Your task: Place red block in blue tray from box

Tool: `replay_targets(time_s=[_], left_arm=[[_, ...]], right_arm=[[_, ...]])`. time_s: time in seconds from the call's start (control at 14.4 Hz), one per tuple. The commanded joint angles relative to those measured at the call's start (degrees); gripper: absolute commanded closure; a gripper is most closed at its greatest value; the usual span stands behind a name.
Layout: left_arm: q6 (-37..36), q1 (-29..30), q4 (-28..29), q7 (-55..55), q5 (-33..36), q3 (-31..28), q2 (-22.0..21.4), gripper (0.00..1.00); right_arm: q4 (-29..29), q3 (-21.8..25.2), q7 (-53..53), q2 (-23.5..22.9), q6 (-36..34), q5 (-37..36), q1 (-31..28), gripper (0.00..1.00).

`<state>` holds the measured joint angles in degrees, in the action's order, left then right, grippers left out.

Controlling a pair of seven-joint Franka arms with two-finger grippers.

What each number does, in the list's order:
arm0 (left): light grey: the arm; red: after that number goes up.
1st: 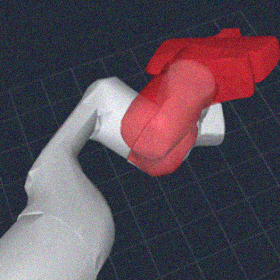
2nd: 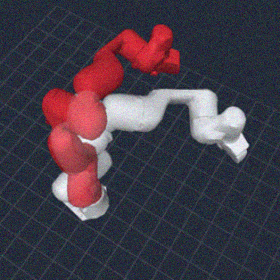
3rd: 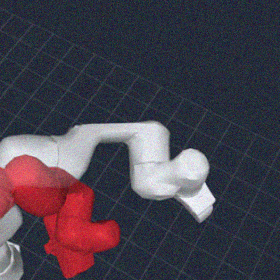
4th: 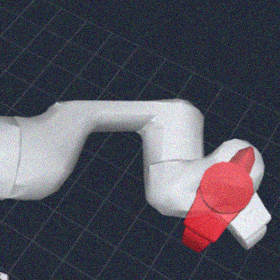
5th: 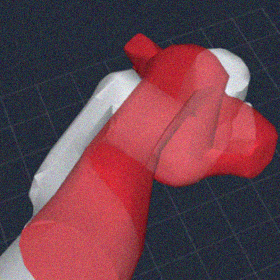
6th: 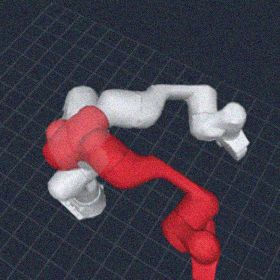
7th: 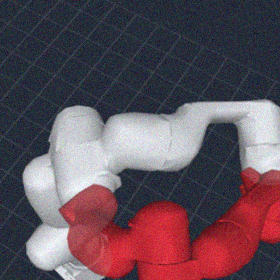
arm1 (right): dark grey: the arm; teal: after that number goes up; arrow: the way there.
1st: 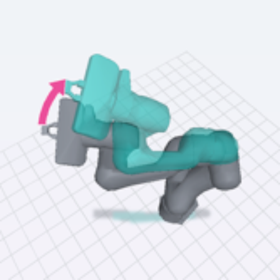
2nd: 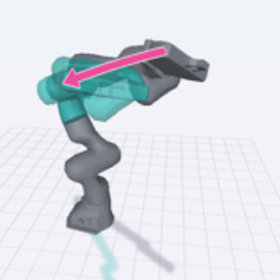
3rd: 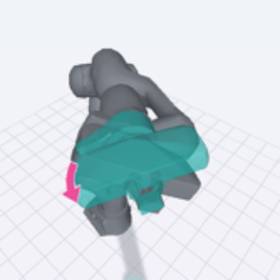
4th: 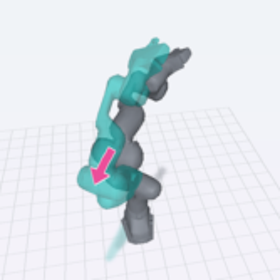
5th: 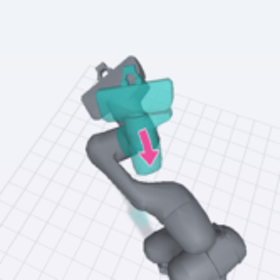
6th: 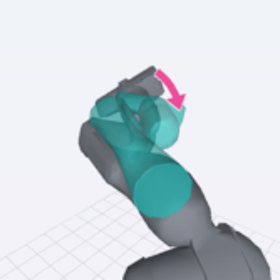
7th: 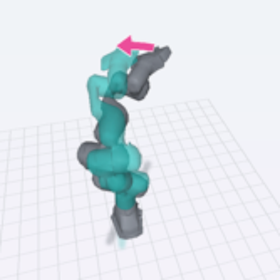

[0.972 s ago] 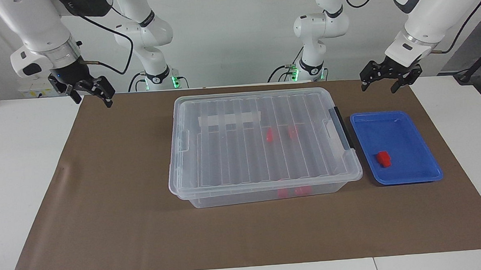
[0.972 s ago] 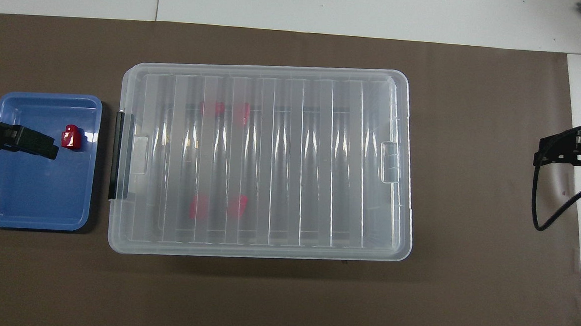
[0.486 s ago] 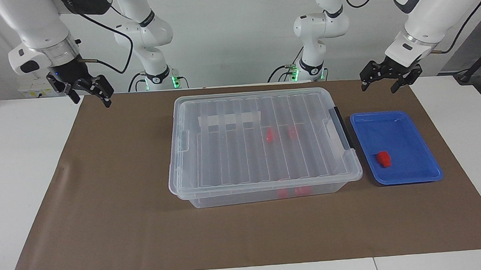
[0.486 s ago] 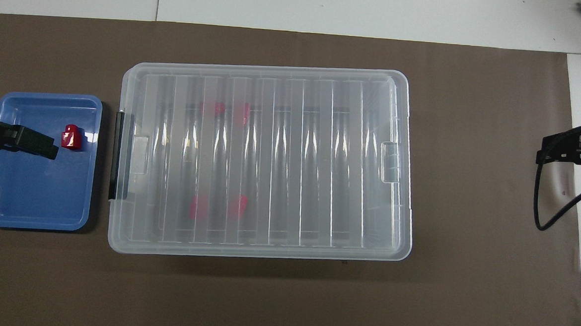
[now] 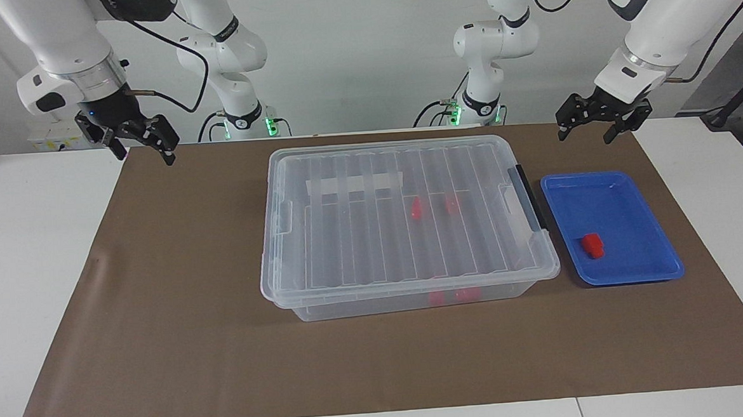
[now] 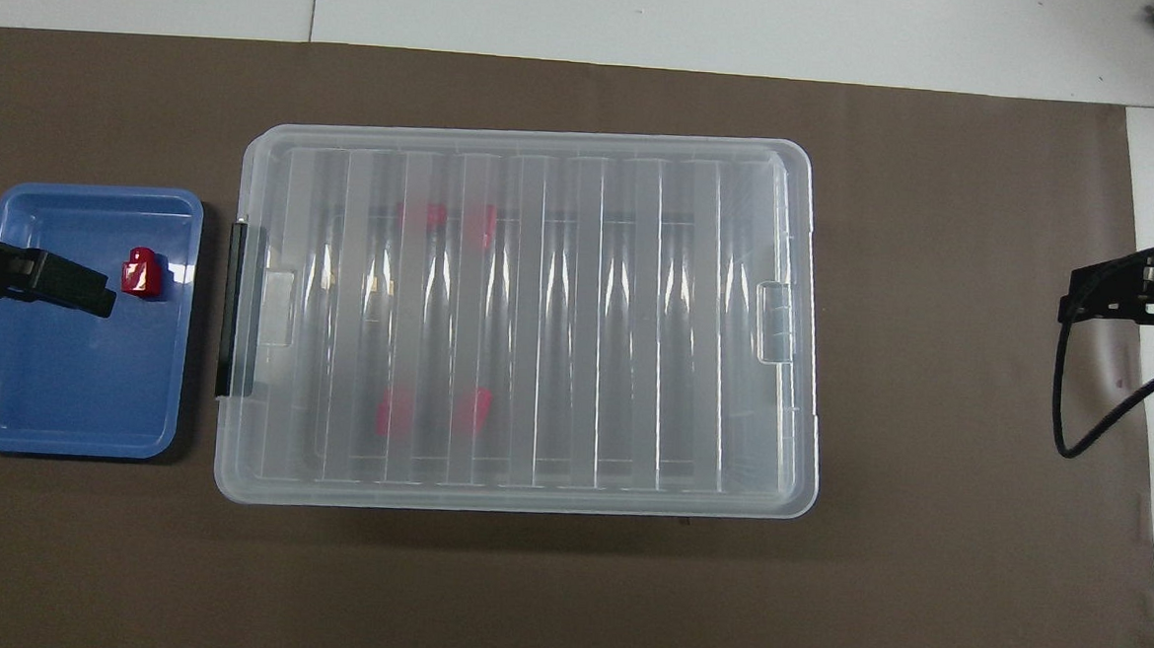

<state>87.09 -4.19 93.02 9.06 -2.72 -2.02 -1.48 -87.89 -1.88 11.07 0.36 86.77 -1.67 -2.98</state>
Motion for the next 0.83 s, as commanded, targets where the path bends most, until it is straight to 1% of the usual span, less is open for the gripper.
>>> replay_targets(time_s=[0.0,0.21,0.28,0.49,0.76], left_arm=[[-1.0,-0.2,0.1,-0.4,1.1,-0.2,-0.9,0.00],[-1.0,-0.2,0.1,-0.5,1.1,-0.2,-0.9,0.00],[-1.0,-0.2,0.1,-0.5,1.1,-0.2,-0.9,0.00],[-1.0,-0.2,0.1,-0.4,1.1,-0.2,-0.9,0.00],[-0.9,-0.2,0.1,-0.4,1.1,-0.2,-0.9,0.00]], right_arm=[[-1.7,-0.8,-1.2,1.4,0.2,0.7,-0.7,0.00],[-1.7,2.4,-1.3,1.4,0.1,0.7,2.5,0.00],[-1.7,2.9,-1.4,1.4,-0.1,0.7,2.6,0.00],[-1.8,3.5,-1.3,1.3,-0.1,0.8,3.9,0.00],[-1.8,4.0,-1.4,1.3,0.0,0.8,3.9,0.00]])
